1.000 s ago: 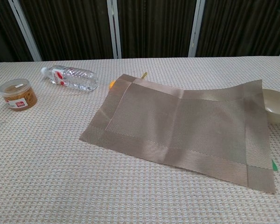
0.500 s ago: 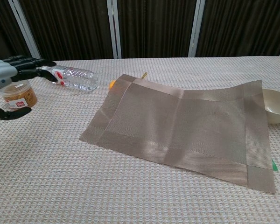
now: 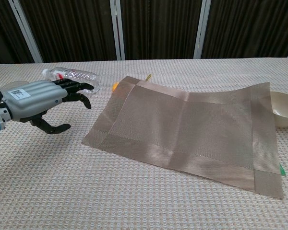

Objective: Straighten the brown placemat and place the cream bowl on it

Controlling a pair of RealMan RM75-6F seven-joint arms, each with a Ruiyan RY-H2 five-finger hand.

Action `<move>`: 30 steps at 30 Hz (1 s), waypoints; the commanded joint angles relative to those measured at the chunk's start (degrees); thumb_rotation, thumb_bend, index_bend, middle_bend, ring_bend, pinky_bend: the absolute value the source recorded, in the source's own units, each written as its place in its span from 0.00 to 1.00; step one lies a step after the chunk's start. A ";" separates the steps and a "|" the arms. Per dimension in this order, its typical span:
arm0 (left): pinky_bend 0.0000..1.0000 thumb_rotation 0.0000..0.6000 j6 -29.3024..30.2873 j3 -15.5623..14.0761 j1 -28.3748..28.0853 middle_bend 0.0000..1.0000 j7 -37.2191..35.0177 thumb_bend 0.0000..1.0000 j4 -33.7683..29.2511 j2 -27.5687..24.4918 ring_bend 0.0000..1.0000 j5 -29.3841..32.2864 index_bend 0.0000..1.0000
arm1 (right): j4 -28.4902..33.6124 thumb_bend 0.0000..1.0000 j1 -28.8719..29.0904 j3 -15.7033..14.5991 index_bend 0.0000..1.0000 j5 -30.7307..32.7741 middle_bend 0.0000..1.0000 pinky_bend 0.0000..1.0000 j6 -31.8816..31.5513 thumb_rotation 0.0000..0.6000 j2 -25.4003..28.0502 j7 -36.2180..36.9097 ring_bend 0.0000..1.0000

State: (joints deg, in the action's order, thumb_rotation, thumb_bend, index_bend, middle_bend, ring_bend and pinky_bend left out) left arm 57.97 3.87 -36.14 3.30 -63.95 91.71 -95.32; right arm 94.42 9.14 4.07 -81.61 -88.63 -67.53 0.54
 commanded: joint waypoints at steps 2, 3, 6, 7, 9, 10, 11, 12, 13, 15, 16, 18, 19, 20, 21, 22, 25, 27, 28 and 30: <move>0.00 1.00 -1.00 -1.37 -0.92 0.00 -2.66 0.36 3.93 2.58 0.00 0.35 0.25 | -0.63 0.05 -0.01 0.61 0.00 0.57 0.00 0.00 0.69 1.00 -0.25 0.86 0.00; 0.00 1.00 -1.02 -1.60 -1.00 0.00 -3.13 0.34 4.61 2.99 0.00 0.30 0.25 | -0.70 0.05 -0.01 0.72 0.00 0.62 0.00 0.00 0.79 1.00 -0.29 0.98 0.00; 0.00 1.00 -0.72 -2.06 -1.36 0.00 -4.84 0.28 6.77 4.33 0.00 0.17 0.25 | -0.94 0.05 -0.02 1.01 0.00 0.62 0.00 0.00 0.99 1.00 -0.45 1.05 0.00; 0.00 1.00 -0.57 -2.22 -1.50 0.00 -5.41 0.27 7.57 4.82 0.00 0.13 0.25 | -0.98 0.05 -0.06 1.11 0.00 0.57 0.00 0.00 1.01 1.00 -0.50 1.05 0.00; 0.00 1.00 -0.35 -2.67 -1.82 0.00 -6.52 0.24 8.85 5.57 0.00 -0.11 0.26 | -0.99 0.05 -0.16 1.27 0.00 0.47 0.00 0.00 1.04 1.00 -0.53 1.05 0.00; 0.00 1.00 -0.23 -2.78 -1.89 0.00 -6.86 0.24 9.20 5.78 0.00 -0.14 0.26 | -0.98 0.05 -0.20 1.33 0.00 0.43 0.00 0.00 1.01 1.00 -0.54 1.05 0.00; 0.00 1.00 0.08 -2.94 -1.98 0.00 -7.13 0.24 9.82 6.15 0.00 -0.26 0.27 | -0.97 0.05 -0.27 1.42 0.00 0.38 0.00 0.00 0.98 1.00 -0.55 1.05 0.00; 0.00 1.00 0.34 -3.13 -2.06 0.00 -7.33 0.24 10.45 6.48 0.00 -0.38 0.28 | -0.95 0.05 -0.34 1.49 0.00 0.33 0.00 0.00 0.95 1.00 -0.56 1.05 0.00; 0.00 1.00 0.59 -3.26 -2.12 0.00 -7.52 0.24 11.01 6.83 0.00 -0.43 0.28 | -0.95 0.05 -0.40 1.56 0.00 0.29 0.00 0.00 0.95 1.00 -0.58 1.02 0.00; 0.00 1.00 0.78 -3.45 -2.23 0.00 -7.90 0.24 11.76 7.32 0.00 -0.38 0.28 | -0.94 0.05 -0.50 1.66 0.00 0.22 0.00 0.00 0.95 1.00 -0.60 0.99 0.00; 0.00 1.00 0.89 -3.55 -2.31 0.00 -8.11 0.24 12.12 7.57 0.00 -0.36 0.28 | -0.90 0.05 -0.56 1.71 0.00 0.23 0.00 0.00 1.00 1.00 -0.59 1.05 0.00; 0.00 1.00 1.12 -3.73 -2.50 0.00 -8.53 0.24 12.69 8.05 0.00 -0.35 0.28 | -0.80 0.05 -0.66 1.85 0.00 0.18 0.00 0.00 1.06 1.00 -0.55 1.17 0.00; 0.00 1.00 1.17 -3.84 -2.60 0.00 -8.83 0.24 12.86 8.25 0.00 -0.33 0.28 | -0.77 0.05 -0.71 1.92 0.00 0.12 0.00 0.00 1.04 1.00 -0.52 1.16 0.00; 0.00 1.00 1.20 -3.91 -2.68 0.00 -9.00 0.24 12.96 8.39 0.00 -0.33 0.28 | -0.76 0.05 -0.74 1.95 0.00 0.07 0.00 0.00 1.03 1.00 -0.51 1.16 0.00; 0.00 1.00 1.31 -3.98 -2.80 0.00 -9.15 0.24 13.16 8.58 0.00 -0.35 0.28 | -0.72 0.05 -0.79 2.02 0.00 -0.01 0.00 0.00 1.00 1.00 -0.50 1.17 0.00; 0.00 1.00 1.44 -4.00 -2.94 0.00 -9.33 0.24 13.32 8.78 0.00 -0.35 0.28 | -0.68 0.05 -0.84 2.09 0.00 -0.07 0.00 0.00 0.96 1.00 -0.50 1.21 0.00; 0.00 1.00 1.53 -3.95 -3.42 0.00 -9.66 0.24 13.64 9.25 0.00 -0.16 0.29 | -0.66 0.05 -1.00 2.31 0.00 -0.12 0.00 0.00 0.94 1.00 -0.49 1.41 0.00; 0.00 1.00 1.49 -3.90 -3.78 0.00 -9.64 0.24 13.65 9.37 0.00 -0.11 0.29 | -0.67 0.05 -1.08 2.42 0.00 -0.15 0.00 0.00 0.93 1.00 -0.48 1.47 0.00; 0.00 1.00 1.50 -3.88 -3.91 0.00 -9.59 0.24 13.61 9.39 0.00 -0.08 0.29 | -0.68 0.05 -1.10 2.47 0.00 -0.15 0.00 0.00 0.94 1.00 -0.47 1.50 0.00; 0.00 1.00 1.37 -3.89 -4.17 0.00 -9.42 0.24 13.50 9.43 0.00 0.04 0.29 | -0.68 0.05 -1.16 2.56 0.00 -0.17 0.00 0.00 0.98 1.00 -0.47 1.55 0.00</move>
State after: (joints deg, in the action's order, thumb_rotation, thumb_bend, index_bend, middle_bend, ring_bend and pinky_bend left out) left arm 59.38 -0.03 -40.25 -6.16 -50.41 101.12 -95.32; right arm 93.74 7.99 6.62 -81.77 -87.65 -67.99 2.09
